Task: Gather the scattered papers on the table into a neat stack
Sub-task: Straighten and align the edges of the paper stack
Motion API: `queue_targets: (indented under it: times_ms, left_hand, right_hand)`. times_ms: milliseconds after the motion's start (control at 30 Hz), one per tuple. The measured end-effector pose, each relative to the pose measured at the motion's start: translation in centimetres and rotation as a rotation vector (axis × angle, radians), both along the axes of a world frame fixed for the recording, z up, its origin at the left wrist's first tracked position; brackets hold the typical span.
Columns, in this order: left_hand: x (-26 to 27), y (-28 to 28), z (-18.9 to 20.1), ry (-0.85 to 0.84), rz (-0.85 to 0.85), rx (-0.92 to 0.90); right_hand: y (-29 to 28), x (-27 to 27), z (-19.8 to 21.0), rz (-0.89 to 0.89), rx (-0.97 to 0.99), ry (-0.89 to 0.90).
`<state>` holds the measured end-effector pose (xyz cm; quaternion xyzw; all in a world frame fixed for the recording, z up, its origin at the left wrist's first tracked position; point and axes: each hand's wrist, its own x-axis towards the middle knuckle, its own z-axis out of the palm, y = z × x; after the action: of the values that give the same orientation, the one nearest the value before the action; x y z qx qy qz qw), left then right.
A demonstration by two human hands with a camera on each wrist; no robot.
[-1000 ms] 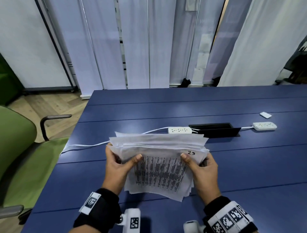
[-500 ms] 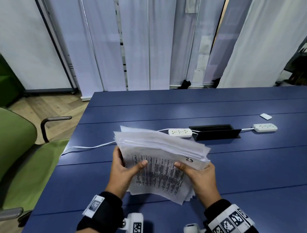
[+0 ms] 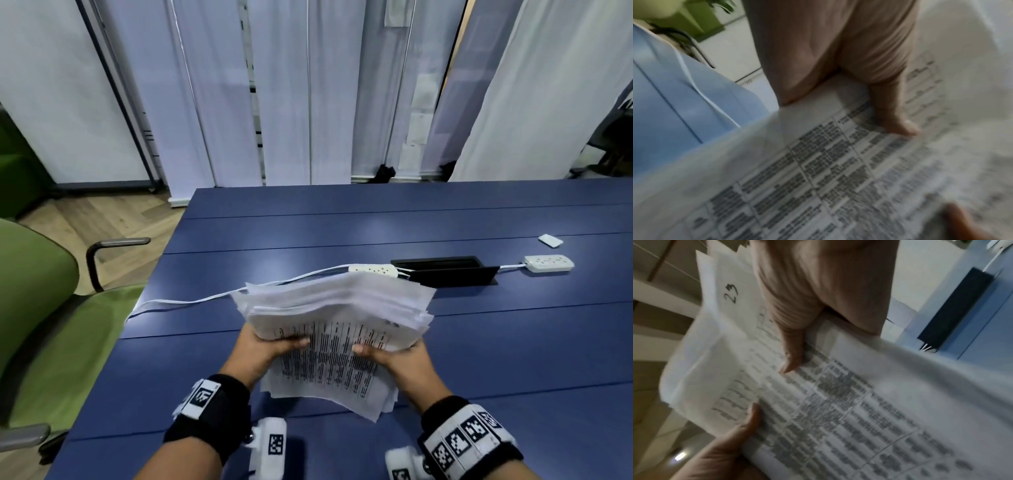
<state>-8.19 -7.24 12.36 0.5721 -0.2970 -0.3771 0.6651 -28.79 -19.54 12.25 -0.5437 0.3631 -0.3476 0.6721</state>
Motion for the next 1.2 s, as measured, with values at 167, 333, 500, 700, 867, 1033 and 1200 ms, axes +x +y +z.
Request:
queue_targets:
  times_ms: [167,333,500,700,867,1033,1200]
  left_hand:
    - [-2.1,-1.3,3.5,-0.087,0.319,-0.172]
    - [-2.5,-0.7,5.1,-0.138,0.373,-0.24]
    - [-0.5,1.0,2.9,-0.065,0.179,-0.127]
    - [-1.6,0.3,2.5,-0.067,0.304,-0.092]
    - [0.1,0.9,3.2,0.147,0.492,-0.247]
    - [0.2,1.4,3.9,0.392,0.488,-0.348]
    - [0.7,1.5,3.1,0.598,0.343,-0.398]
  right_hand:
    - [0.9,1.7,3.5,-0.109,-0.117,-0.088]
    - [1.4,1.8,4.4,-0.107,-0.167,-0.116]
    - [0.5,0.2,1.4,0.141,-0.02,-0.006]
    - [-1.2,0.5,-1.2,0.144,0.091,0.036]
    - [-2.6,-2.2,-1.8,0.261,0.03,0.178]
    - [-3.5,-3.1,-2.0,0.081,0.152,-0.113]
    - [-3.0,-2.3,-1.9,0.003,0.387,-0.394]
